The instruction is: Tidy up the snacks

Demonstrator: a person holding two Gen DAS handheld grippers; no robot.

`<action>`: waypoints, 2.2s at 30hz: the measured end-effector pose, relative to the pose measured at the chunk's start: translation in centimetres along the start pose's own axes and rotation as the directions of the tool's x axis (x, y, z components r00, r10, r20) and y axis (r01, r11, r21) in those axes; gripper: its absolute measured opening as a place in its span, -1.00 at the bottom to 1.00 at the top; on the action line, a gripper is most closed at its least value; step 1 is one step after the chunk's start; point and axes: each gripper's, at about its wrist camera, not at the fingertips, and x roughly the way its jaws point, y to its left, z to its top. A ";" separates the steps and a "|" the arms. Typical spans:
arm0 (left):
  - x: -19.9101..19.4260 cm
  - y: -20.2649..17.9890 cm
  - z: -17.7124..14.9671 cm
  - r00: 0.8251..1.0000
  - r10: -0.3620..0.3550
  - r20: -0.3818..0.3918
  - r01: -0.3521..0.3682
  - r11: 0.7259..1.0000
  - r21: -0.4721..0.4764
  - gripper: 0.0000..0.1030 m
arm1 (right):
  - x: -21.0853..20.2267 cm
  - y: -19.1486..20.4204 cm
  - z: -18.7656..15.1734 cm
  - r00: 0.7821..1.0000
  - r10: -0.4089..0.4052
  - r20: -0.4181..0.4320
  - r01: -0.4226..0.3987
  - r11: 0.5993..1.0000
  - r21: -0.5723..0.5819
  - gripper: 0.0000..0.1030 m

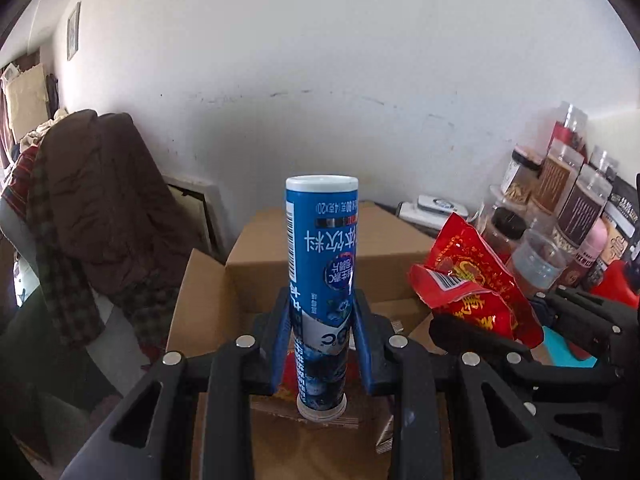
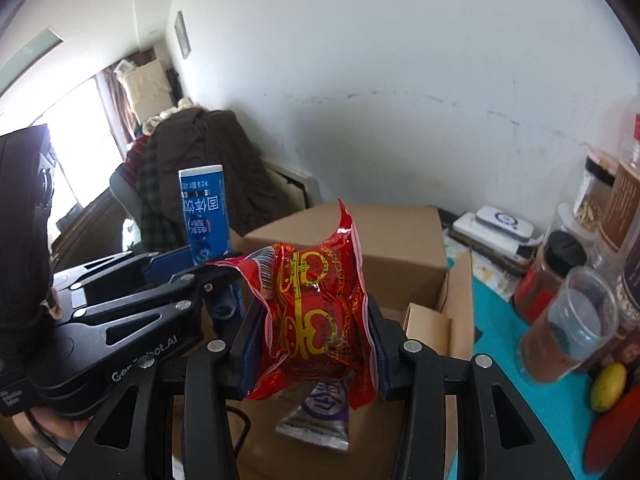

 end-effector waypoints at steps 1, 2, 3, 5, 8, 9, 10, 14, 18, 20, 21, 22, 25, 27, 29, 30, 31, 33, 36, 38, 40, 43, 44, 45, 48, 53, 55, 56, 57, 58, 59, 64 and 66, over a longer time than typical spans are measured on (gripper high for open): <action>0.3 0.1 -0.2 1.000 -0.003 -0.007 0.003 1.000 -0.011 -0.45 | 0.3 0.0 -0.2 1.000 -0.003 -0.007 0.003 1.000 -0.004 -0.14; 0.6 0.2 -0.3 1.000 -0.006 -0.018 0.006 1.000 -0.021 -0.45 | 0.5 0.0 -0.3 1.000 -0.003 -0.013 0.003 1.000 -0.003 -0.14; 1.1 0.2 -0.3 0.999 -0.013 -0.039 0.012 1.000 -0.022 -0.45 | 0.9 -0.2 -0.5 1.000 0.001 -0.028 0.000 1.000 0.006 -0.14; 1.5 0.2 -0.4 0.999 -0.012 -0.052 0.011 1.000 -0.015 -0.45 | 1.5 -0.5 -0.8 0.999 0.011 -0.053 -0.009 1.000 0.021 -0.14; 2.1 -0.1 -0.5 0.998 0.015 -0.065 -0.015 1.000 0.003 -0.45 | 2.2 -0.7 -1.0 0.996 0.000 -0.089 0.001 1.000 0.012 -0.14; 2.5 -0.1 -0.6 0.997 0.012 -0.076 -0.012 1.000 0.002 -0.45 | 2.5 -0.9 -1.2 0.995 -0.001 -0.096 0.002 1.000 0.016 -0.13; 2.7 -0.1 -0.6 0.996 0.006 -0.084 -0.006 1.000 0.000 -0.45 | 2.7 -1.1 -1.3 0.994 -0.001 -0.107 0.004 1.000 0.025 -0.13; 3.2 -0.3 -0.8 0.996 0.013 -0.092 -0.012 1.000 0.007 -0.45 | 3.0 -1.3 -1.4 0.992 -0.026 -0.122 0.030 0.999 0.028 -0.09; 3.9 -0.3 -0.7 0.993 0.029 -0.116 -0.029 1.000 0.007 -0.45 | 3.4 -1.7 -1.7 0.988 -0.023 -0.153 0.030 0.998 0.047 0.00; 4.2 -0.3 -0.8 0.992 0.030 -0.127 -0.029 1.000 0.006 -0.45 | 3.5 -1.8 -1.7 0.987 -0.021 -0.160 0.030 0.998 0.052 0.00; 4.4 -0.2 -0.9 0.990 0.034 -0.137 -0.034 0.999 0.004 -0.45 | 3.5 -1.8 -1.8 0.987 -0.021 -0.162 0.029 0.998 0.049 0.00; 4.8 -0.2 -0.9 0.987 0.042 -0.156 -0.042 0.999 0.002 -0.45 | 3.6 -1.8 -1.8 0.987 -0.023 -0.161 0.031 0.998 0.047 0.00; 5.9 0.0 -1.3 0.973 0.068 -0.221 -0.069 0.998 0.003 -0.45 | 3.5 -1.7 -1.7 0.988 -0.022 -0.155 0.030 0.999 0.045 0.00; 6.5 0.1 -1.6 0.965 0.083 -0.249 -0.086 0.996 0.001 -0.45 | 3.4 -1.5 -1.7 0.988 -0.040 -0.151 0.044 0.999 0.027 0.01; 6.8 0.1 -1.9 0.961 0.087 -0.261 -0.089 0.996 0.006 -0.45 | 3.3 -1.5 -1.7 0.988 -0.048 -0.150 0.052 0.998 0.021 0.04; 6.9 0.1 -2.0 0.959 0.082 -0.270 -0.085 0.996 0.002 -0.45 | 3.2 -1.5 -1.7 0.987 -0.048 -0.152 0.051 0.999 0.016 0.04; 7.1 0.2 -2.1 0.958 0.076 -0.275 -0.080 0.997 -0.004 -0.45 | 3.2 -1.4 -1.7 0.987 -0.048 -0.153 0.051 0.999 0.013 0.05; 7.2 0.3 -2.2 0.956 0.067 -0.284 -0.074 0.997 -0.016 -0.45 | 3.1 -1.3 -1.8 0.987 -0.050 -0.155 0.052 0.999 0.007 0.07; 7.2 0.4 -2.3 0.955 0.071 -0.289 -0.082 0.996 -0.027 -0.45 | 2.9 -1.1 -1.8 0.987 -0.060 -0.146 0.059 0.998 -0.011 0.15; 7.1 0.4 -2.2 0.952 0.082 -0.294 -0.093 0.995 -0.024 -0.45 | 2.6 -0.9 -1.8 0.988 -0.068 -0.141 0.065 0.998 -0.022 0.18; 7.1 0.4 -2.1 0.947 0.096 -0.306 -0.108 0.994 -0.022 -0.44 | 2.5 -0.8 -1.8 0.988 -0.070 -0.139 0.067 0.997 -0.026 0.22; 6.6 0.4 -2.0 0.949 0.112 -0.295 -0.124 0.992 -0.021 -0.44 | 2.3 -0.6 -1.8 0.988 -0.077 -0.131 0.073 0.997 -0.033 0.25; 6.4 0.4 -1.9 0.951 0.117 -0.287 -0.128 0.992 -0.020 -0.44 | 2.3 -0.6 -1.8 0.989 -0.078 -0.129 0.074 0.997 -0.035 0.26; 6.3 0.4 -1.9 0.952 0.123 -0.282 -0.133 0.991 -0.019 -0.43 | 2.2 -0.6 -1.8 0.989 -0.077 -0.125 0.073 0.997 -0.036 0.29; 5.8 0.4 -1.7 0.953 0.128 -0.276 -0.139 0.990 -0.019 -0.43 | 1.9 -0.6 -1.8 0.990 -0.080 -0.118 0.077 0.996 -0.032 0.33; 4.7 0.4 -1.5 0.959 0.101 -0.265 -0.113 0.993 -0.031 -0.43 | 1.1 -0.4 -1.7 0.991 -0.094 -0.098 0.091 0.995 -0.039 0.34; 3.8 0.3 -1.4 0.963 0.094 -0.254 -0.105 0.994 -0.029 -0.43 | 0.5 -0.3 -1.7 0.991 -0.099 -0.089 0.096 0.995 -0.035 0.34; 3.5 0.3 -1.4 0.963 0.095 -0.251 -0.105 0.994 -0.026 -0.43 | 0.2 -0.2 -1.7 0.991 -0.103 -0.083 0.100 0.994 -0.038 0.34; 3.1 0.1 -1.3 0.964 0.098 -0.246 -0.107 0.994 -0.020 -0.43 | -0.1 -0.1 -1.7 0.991 -0.107 -0.076 0.104 0.994 -0.040 0.34; 2.7 0.0 -1.3 0.966 0.099 -0.240 -0.107 0.994 -0.018 -0.42 | -0.5 0.0 -1.7 0.992 -0.110 -0.065 0.108 0.993 -0.037 0.35; 2.3 -0.1 -1.1 0.967 0.099 -0.234 -0.106 0.994 -0.016 -0.42 | -0.8 0.1 -1.7 0.992 -0.109 -0.061 0.108 0.994 -0.034 0.37; -0.1 -0.4 -0.4 0.978 0.079 -0.191 -0.084 0.996 -0.022 -0.42 | -2.8 0.9 -1.7 0.994 -0.106 -0.037 0.105 0.994 -0.038 0.40; -1.4 -0.3 -0.3 0.981 0.081 -0.176 -0.086 0.996 -0.023 -0.43 | -3.6 1.2 -1.6 0.993 -0.112 -0.027 0.110 0.993 -0.045 0.43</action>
